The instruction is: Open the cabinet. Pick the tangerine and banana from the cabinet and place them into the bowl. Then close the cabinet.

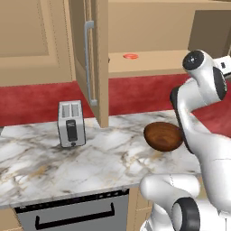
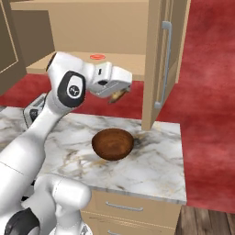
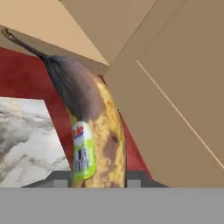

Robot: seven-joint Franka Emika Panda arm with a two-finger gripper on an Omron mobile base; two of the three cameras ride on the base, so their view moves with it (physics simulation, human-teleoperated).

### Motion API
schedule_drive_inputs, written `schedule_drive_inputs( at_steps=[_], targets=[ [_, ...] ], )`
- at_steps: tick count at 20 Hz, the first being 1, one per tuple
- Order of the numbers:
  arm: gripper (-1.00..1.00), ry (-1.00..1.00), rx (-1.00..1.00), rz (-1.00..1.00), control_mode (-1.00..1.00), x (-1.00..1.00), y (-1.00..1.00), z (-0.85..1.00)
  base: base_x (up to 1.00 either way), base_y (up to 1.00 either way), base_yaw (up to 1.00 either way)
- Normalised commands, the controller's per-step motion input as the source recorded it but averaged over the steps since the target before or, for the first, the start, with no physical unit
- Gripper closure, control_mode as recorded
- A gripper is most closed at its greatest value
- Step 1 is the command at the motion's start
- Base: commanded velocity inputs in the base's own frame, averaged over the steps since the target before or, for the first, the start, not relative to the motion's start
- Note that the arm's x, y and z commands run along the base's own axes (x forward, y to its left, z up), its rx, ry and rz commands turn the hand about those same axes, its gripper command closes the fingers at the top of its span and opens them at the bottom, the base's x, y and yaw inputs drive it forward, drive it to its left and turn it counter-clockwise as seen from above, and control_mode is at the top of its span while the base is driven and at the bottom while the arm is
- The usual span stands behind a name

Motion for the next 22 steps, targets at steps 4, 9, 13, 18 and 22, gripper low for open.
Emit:
schedule_drive_inputs(
  at_steps=[4,9,13,18,22],
  targets=[
    [1.0,0.17,0.0,0.05,-1.0,-0.6,0.59,0.0,0.0,0.0,0.0],
    [1.0,0.27,0.05,0.1,-1.0,-0.27,0.5,-0.01,0.0,0.0,0.0],
    [1.0,0.25,0.12,0.14,-1.0,-0.07,0.39,-0.3,0.0,0.0,0.0],
    [1.0,0.21,0.17,0.12,-1.0,0.0,0.27,-0.53,0.0,0.0,0.0],
    [1.0,0.12,0.18,0.07,-1.0,0.0,0.21,-0.71,0.0,0.0,0.0]
  ],
)
